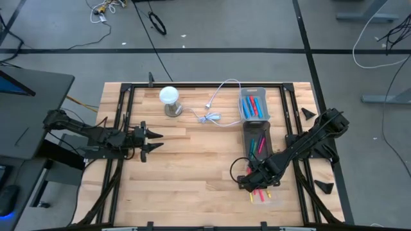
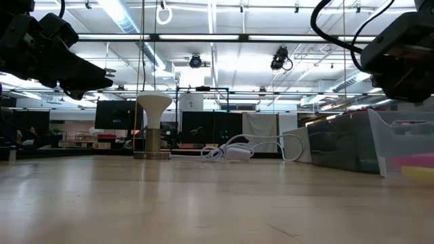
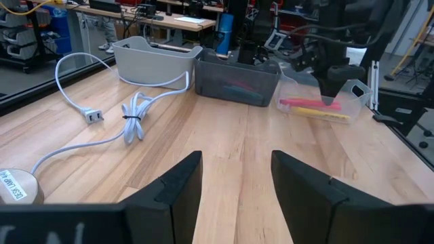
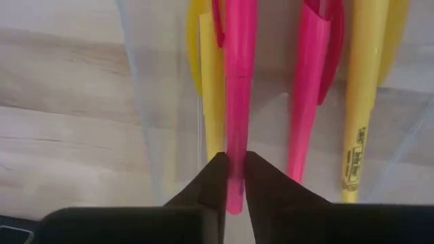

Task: Pick & Place Markers
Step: Put the pink pen into the transparent bin, then return to Home Position

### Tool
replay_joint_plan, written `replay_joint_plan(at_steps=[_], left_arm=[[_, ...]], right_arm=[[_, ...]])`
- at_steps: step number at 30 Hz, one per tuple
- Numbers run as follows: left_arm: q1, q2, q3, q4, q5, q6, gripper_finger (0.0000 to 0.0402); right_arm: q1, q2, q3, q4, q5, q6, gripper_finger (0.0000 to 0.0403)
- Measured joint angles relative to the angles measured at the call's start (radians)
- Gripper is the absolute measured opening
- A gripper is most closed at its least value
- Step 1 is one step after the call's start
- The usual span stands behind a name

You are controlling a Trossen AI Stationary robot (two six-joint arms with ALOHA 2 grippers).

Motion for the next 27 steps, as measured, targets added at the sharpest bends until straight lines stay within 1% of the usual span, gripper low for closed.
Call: replay_joint_plan(at_steps=[5,10,13,16,18,21,24,27], left_arm=[[0.0,0.0,0.0,0.0,0.0,0.0,0.0183],[0.0,0.0,0.0,0.0,0.0,0.0,0.0183],[0.0,0.0,0.0,0.0,0.0,0.0,0.0183],[0.0,0.0,0.0,0.0,0.0,0.0,0.0183],[0.0,0.0,0.0,0.0,0.0,0.0,0.0183],[0.0,0.0,0.0,0.0,0.0,0.0,0.0183],[0.0,0.0,0.0,0.0,0.0,0.0,0.0183],[0.0,0.0,0.0,0.0,0.0,0.0,0.0183]], right_arm=[[-0.003,-0.004,0.0,-0.04,0.0,-0.02,0.0098],[-0.006,-0.044,0.0,-0.082,0.001,-0.035,0.0147],[-0.007,-0.092,0.0,-0.085,0.003,-0.08,0.0162],[-0.007,-0.158,0.0,-0.092,0.027,-0.151,0.0168],[-0.01,-0.202,0.0,-0.094,0.049,-0.214,0.0168],[-0.024,-0.262,0.0,-0.094,0.095,-0.351,0.0165],[-0.047,-0.314,0.0,-0.081,0.159,-0.541,0.0162],[-0.077,-0.354,0.0,-0.062,0.253,-0.75,0.0162]])
